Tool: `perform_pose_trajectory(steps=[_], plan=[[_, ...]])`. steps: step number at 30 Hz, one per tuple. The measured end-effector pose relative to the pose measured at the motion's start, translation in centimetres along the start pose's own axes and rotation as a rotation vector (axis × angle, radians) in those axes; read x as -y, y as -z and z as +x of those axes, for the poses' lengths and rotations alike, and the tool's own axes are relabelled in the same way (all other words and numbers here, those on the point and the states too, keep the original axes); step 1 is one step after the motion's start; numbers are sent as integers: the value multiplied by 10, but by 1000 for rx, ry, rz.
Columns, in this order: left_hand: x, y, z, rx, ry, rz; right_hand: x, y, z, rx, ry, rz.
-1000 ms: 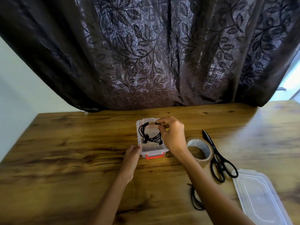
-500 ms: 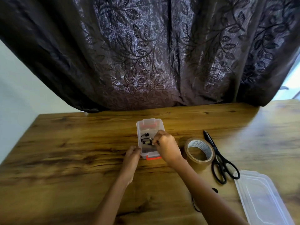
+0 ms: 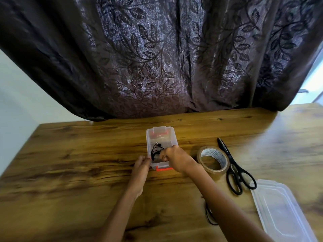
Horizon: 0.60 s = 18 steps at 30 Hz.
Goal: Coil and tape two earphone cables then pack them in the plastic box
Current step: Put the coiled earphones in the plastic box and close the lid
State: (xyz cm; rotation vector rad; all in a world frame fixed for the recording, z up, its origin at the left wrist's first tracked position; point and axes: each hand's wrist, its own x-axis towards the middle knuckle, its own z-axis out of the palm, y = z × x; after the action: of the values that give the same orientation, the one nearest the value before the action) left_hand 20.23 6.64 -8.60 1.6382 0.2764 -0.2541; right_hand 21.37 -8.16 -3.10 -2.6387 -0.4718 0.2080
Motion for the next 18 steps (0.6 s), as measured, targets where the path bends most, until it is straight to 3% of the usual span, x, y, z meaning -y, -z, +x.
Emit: perform_pose_trajectory(steps=[3, 8, 14, 18], plan=[[0, 0, -1, 6, 4, -1, 1, 0, -7, -67, 27, 75], [-1, 1, -1, 6, -10, -4, -6, 4, -40, -405, 16, 257], [-3, -2, -1, -36, -7, -50, -25, 2, -107, -626, -297, 519], [-5, -6, -3, -66, -3, -103, -43, -9, -150, -656, -471, 514]])
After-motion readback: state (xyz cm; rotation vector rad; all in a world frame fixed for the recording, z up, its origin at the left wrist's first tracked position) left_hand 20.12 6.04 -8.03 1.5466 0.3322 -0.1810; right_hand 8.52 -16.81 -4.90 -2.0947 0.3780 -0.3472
